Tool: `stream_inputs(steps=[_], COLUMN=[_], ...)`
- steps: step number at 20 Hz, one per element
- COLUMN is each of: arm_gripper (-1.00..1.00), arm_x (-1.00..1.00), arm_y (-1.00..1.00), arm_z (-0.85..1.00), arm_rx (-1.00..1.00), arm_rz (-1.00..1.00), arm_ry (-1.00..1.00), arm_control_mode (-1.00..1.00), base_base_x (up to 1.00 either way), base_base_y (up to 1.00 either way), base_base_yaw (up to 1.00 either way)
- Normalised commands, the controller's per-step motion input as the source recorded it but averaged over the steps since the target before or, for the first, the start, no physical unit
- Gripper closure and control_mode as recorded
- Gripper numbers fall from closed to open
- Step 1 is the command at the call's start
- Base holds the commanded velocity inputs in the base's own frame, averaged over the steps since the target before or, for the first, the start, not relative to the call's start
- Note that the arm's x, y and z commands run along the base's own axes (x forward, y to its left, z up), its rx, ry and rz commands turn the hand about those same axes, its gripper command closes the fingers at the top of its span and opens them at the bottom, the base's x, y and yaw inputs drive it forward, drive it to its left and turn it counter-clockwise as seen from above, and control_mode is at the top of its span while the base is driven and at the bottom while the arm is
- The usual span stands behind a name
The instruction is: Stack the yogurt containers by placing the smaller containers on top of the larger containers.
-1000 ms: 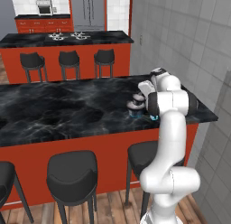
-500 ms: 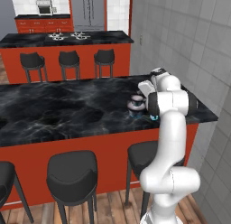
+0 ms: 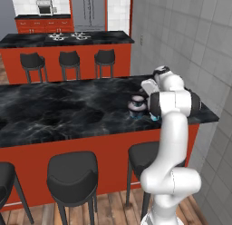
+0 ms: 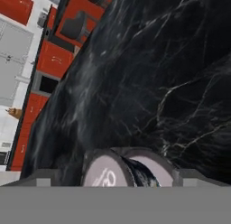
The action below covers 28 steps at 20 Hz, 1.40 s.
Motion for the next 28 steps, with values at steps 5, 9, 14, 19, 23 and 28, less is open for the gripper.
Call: stream_inputs(steps=[5, 9, 14, 19, 23, 28], arm_gripper=[-1.00, -1.00, -1.00, -1.00, -1.00, -1.00], arm_x=[-0.24, -0.33, -0.42, -0.38, -0.27, -0.26], arm_y=[-0.38, -0.39, -0.33, -0.10, 0.00, 0.00], arm_z=[0.21, 0.11, 0.04, 0.00, 0.04, 0.05], arm_rx=[0.00, 0.00, 0.00, -0.03, -0.08, -0.08], arm_rz=[0.00, 0.00, 0.02, 0.06, 0.06, 0.08], arm_ry=[0.00, 0.00, 0.00, 0.00, 0.00, 0.00], arm_control_mode=[-1.00, -1.00, -1.00, -1.00, -1.00, -1.00], base_base_x=[0.00, 0.00, 0.00, 0.00, 0.00, 0.00], base_base_y=[0.00, 0.00, 0.00, 0.00, 0.00, 0.00], base_base_yaw=[0.00, 0.00, 0.00, 0.00, 0.00, 0.00])
